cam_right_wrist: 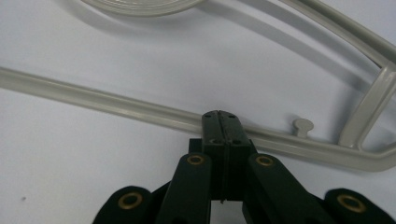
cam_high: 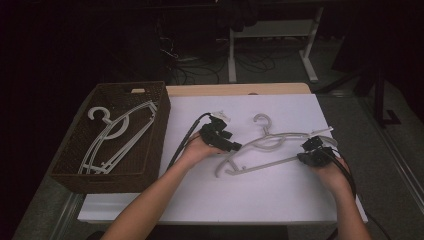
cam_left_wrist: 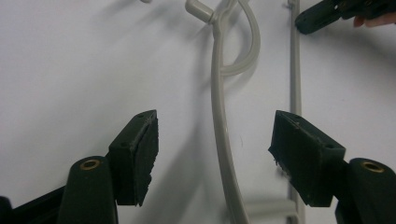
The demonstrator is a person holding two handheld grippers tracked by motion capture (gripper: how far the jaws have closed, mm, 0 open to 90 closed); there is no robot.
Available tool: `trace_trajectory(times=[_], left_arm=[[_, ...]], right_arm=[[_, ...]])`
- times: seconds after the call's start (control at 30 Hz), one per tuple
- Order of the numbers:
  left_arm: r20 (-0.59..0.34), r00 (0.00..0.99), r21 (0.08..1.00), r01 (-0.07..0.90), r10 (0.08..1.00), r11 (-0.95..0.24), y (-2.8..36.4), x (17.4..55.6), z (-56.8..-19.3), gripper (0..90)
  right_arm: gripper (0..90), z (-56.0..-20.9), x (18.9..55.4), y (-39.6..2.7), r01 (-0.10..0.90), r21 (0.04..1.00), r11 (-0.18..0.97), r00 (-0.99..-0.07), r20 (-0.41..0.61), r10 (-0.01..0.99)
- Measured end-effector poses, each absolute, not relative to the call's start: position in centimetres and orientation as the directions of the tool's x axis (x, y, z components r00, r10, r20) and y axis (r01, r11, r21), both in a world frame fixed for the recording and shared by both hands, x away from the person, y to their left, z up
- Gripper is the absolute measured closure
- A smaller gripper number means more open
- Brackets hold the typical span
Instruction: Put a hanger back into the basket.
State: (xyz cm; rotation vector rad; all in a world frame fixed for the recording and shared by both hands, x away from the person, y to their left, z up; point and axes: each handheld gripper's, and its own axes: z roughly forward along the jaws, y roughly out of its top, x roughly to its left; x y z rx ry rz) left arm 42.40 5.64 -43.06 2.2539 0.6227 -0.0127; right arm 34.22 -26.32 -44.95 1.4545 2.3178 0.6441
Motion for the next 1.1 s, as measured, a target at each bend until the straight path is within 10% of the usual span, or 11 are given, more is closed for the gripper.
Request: trace_trajectory(times=[1.1], left_arm=[[-0.032, 0.901, 0.605, 0.362, 0.432, -0.709, -0.6, 42.9, -44.9, 81.8]], right_arm=[[89.5, -45.0, 34.2, -26.6, 0.750, 0.546, 0.373, -0.432, -0.023, 0.902]])
